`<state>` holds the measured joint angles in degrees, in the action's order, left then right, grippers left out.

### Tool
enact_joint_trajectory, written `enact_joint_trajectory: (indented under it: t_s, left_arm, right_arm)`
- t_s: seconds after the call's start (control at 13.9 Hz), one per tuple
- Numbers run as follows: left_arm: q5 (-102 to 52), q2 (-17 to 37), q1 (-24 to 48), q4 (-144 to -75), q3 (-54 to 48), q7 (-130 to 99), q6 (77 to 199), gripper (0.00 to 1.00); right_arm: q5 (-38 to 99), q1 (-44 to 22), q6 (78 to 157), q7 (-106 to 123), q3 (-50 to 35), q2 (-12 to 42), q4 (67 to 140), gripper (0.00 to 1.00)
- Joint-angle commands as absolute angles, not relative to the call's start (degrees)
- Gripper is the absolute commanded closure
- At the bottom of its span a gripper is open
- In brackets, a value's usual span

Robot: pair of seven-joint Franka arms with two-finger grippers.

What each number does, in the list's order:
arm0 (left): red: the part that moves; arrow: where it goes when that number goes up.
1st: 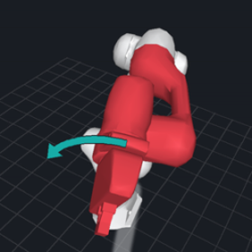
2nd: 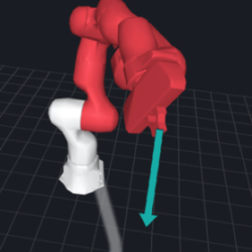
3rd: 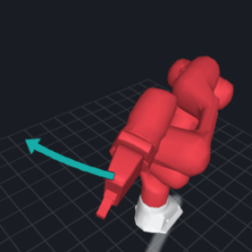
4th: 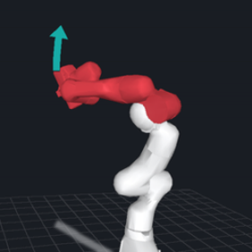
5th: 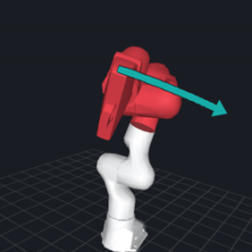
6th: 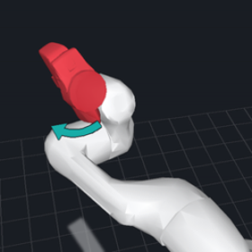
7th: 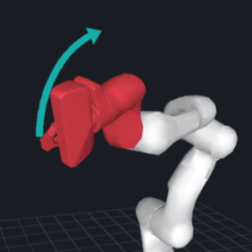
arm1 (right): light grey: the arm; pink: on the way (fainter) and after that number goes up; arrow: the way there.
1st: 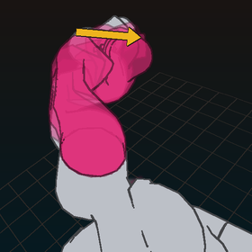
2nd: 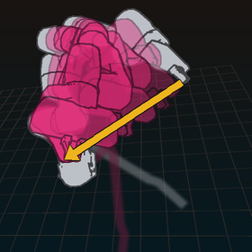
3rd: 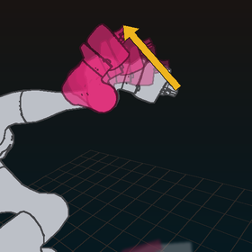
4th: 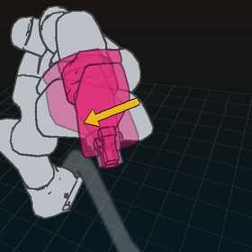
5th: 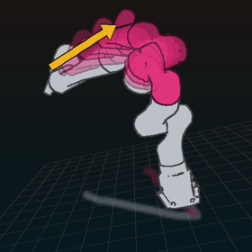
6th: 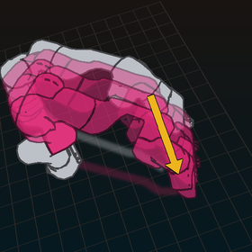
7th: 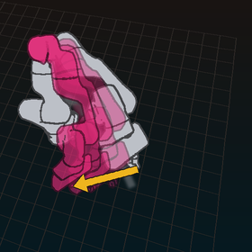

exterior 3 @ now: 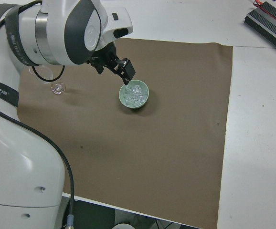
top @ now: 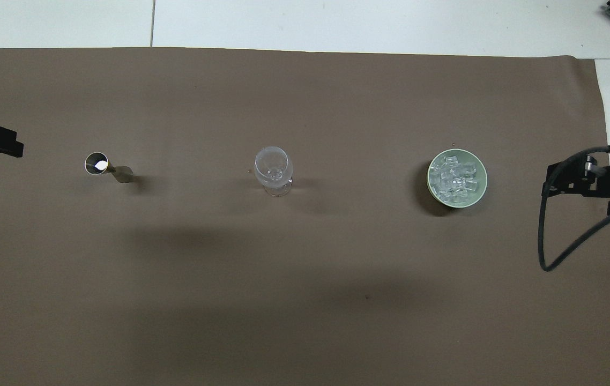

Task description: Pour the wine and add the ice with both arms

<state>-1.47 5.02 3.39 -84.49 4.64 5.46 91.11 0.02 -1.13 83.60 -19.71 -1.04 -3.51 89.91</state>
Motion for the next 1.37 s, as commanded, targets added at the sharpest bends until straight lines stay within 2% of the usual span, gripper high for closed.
enact_joint_trajectory:
  t_s: [0.0,0.43,0.72,1.29]
  left_arm:
    - [-2.2,4.6,2.8,-85.6,4.5,6.7,92.1,0.0]
    - [-2.4,4.5,2.8,-85.6,4.5,6.7,91.7,0.0]
    - [-4.2,5.5,1.2,-85.5,4.5,14.4,92.6,0.0]
    - [-24.8,12.1,-9.6,-85.6,4.5,43.3,92.4,0.0]
  right_arm:
    - [1.6,-0.4,84.8,-18.2,-1.3,-4.0,90.9,0.0]
    - [1.6,-0.4,84.8,-18.2,-1.3,-4.0,90.9,0.0]
    - [1.6,-0.4,84.8,-18.2,-1.3,-4.0,90.9,0.0]
    - [1.6,-0.4,84.8,-18.2,-1.3,-4.0,90.9,0.0]
